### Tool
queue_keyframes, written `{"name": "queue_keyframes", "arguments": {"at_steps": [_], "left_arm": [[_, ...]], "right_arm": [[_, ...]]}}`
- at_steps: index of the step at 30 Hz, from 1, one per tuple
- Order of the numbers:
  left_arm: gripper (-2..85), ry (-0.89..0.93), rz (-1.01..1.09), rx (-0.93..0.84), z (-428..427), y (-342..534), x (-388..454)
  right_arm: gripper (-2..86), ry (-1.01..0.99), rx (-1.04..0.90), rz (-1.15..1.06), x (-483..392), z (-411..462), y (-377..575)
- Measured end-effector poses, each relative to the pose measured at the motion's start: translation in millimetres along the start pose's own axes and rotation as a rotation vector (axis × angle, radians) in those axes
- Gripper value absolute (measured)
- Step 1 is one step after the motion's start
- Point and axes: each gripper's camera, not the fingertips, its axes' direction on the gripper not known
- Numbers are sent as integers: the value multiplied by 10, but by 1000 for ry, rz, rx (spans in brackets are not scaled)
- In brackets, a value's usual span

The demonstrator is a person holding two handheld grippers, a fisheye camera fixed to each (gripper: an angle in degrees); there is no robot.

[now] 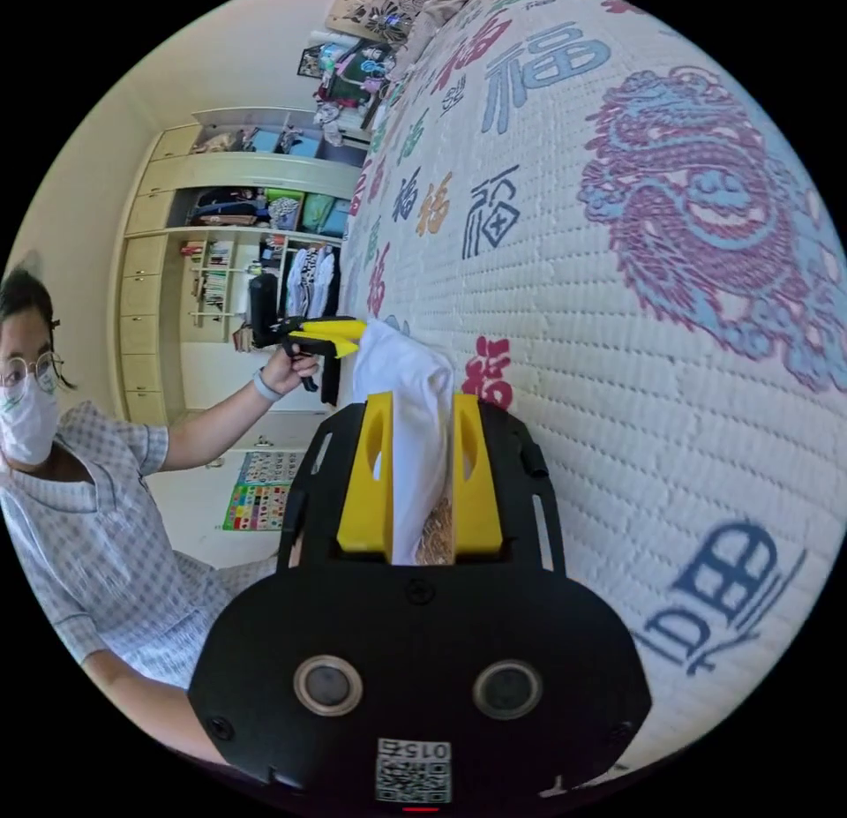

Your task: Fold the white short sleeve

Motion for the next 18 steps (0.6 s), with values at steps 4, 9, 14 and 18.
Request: {"name": "queue_keyframes", "arguments": {"at_steps": [4,9,14,18], "left_arm": [[18,230,-77,35,45,-11,-407],[2,229,-50,93,-220,-126,-574],[25,45,-123,119,-470,-380,-741],[61,-157,-119,122,-676,-385,-492]], "right_arm": [[57,-163,-46,2,84,183,-172],[38,-37,-140,-66,-94,83,-387],[59,102,-176,-119,-300,114,-917],[82,310,-192,-139,-497,120,-724]]}}
